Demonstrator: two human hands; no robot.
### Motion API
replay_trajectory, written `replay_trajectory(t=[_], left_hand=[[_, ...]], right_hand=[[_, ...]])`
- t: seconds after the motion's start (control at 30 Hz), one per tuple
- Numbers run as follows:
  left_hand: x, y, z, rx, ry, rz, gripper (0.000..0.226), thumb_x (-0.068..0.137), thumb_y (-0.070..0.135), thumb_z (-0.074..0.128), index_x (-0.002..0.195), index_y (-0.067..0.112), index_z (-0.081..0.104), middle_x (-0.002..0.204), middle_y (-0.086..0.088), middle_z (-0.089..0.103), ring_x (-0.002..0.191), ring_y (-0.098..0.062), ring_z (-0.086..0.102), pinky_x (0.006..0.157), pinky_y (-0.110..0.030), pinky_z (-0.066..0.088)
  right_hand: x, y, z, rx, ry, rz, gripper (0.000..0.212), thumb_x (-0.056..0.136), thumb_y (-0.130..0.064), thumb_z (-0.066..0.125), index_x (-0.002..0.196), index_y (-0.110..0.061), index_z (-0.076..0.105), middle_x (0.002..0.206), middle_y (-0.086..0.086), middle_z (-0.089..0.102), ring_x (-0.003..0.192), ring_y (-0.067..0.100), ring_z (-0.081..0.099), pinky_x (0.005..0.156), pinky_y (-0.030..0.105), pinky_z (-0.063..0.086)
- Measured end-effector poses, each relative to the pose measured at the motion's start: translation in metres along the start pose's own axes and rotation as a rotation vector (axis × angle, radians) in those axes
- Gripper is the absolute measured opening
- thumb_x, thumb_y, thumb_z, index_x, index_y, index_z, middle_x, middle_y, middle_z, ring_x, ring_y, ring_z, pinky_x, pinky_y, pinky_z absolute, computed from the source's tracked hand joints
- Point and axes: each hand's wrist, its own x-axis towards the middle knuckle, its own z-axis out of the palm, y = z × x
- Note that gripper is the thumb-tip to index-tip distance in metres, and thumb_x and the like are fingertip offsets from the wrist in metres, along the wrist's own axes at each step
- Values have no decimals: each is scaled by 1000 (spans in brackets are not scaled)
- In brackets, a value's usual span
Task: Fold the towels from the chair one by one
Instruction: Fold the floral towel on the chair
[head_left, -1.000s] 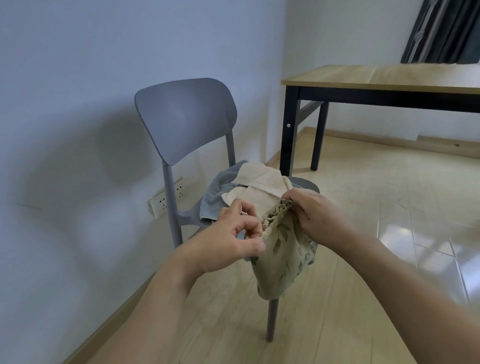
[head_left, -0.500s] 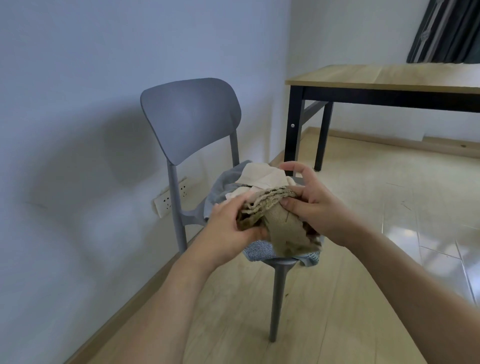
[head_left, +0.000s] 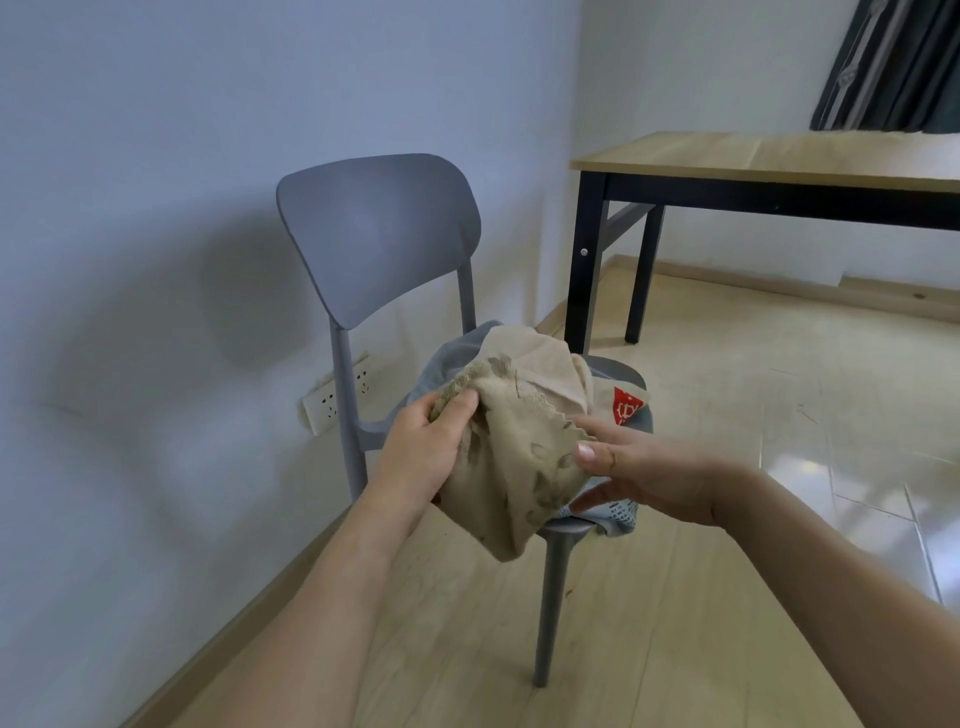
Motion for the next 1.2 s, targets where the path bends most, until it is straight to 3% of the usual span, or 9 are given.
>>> replay_trajectory(t=[0.07, 0.13, 0.3, 0.47, 0.6, 0.7, 0.83, 1.03, 1.2], left_hand=[[4, -4, 0, 5, 13, 23, 41, 78, 62, 60, 101, 30, 70, 98, 4, 73, 96, -17, 68, 91, -44, 53], [8, -7, 0, 9, 1, 29, 41, 77, 62, 59, 105, 32, 67, 103, 4, 72, 99, -18, 67, 93, -46, 52], [33, -7, 3, 146, -77, -2, 11, 87, 16, 62, 95, 24, 61, 101, -5, 67, 102, -28, 63, 92, -44, 51], [63, 25, 16, 128, -172, 235, 37, 79, -2, 69, 107, 20, 63, 99, 5, 70, 91, -13, 65, 71, -18, 54], [66, 29, 16, 449, -94, 602, 17, 78, 8, 64, 85, 22, 66, 81, 10, 68, 78, -13, 61, 71, -28, 49], [56, -20, 18, 861, -230, 726, 18, 72, 14, 61, 88, 22, 63, 85, 6, 65, 81, -16, 57, 73, -35, 48], [36, -67, 19, 891, -496, 341, 21, 79, 32, 67, 97, 26, 58, 94, 11, 62, 85, -8, 57, 68, -19, 48], [51, -53, 23, 622, -374, 26, 20, 93, 44, 53, 91, 26, 63, 93, 12, 65, 88, -6, 58, 73, -25, 45], [77, -60, 46, 741, -151, -11, 16, 94, 32, 50, 83, 21, 48, 94, 1, 52, 79, -16, 48, 66, -31, 36]], right_hand=[[3, 1, 3, -6, 29, -4, 99, 44, -70, 78, 127, -33, 42, 126, -6, 56, 114, 15, 59, 97, 30, 50], [9, 5, 6, 50, 110, 6, 63, 64, -47, 79, 117, -28, 49, 115, -4, 62, 102, 12, 64, 88, 25, 54], [32, 7, -15, -338, 359, -29, 11, 83, -23, 70, 93, -20, 66, 92, 0, 70, 90, 17, 67, 86, 36, 55], [34, -24, -46, -703, 705, -412, 12, 80, -16, 70, 86, -17, 59, 83, -5, 57, 72, 11, 53, 62, 16, 42], [26, -12, -52, -1120, 738, -658, 17, 77, -14, 68, 89, -12, 56, 89, -3, 58, 73, 11, 47, 62, 17, 36], [28, 36, -38, -1249, 512, -495, 16, 80, -19, 63, 93, -18, 55, 93, -4, 61, 77, 13, 53, 63, 23, 41], [26, 75, -18, -973, 307, -114, 15, 88, -36, 58, 100, -28, 53, 102, -12, 59, 92, 9, 58, 76, 20, 49], [44, 69, -36, -528, 429, 90, 16, 89, -30, 60, 100, -19, 61, 98, -3, 64, 93, 14, 59, 85, 33, 51], [74, 73, -35, -402, 534, 310, 37, 93, -36, 55, 123, -14, 53, 131, 6, 46, 120, 27, 47, 106, 40, 39]])
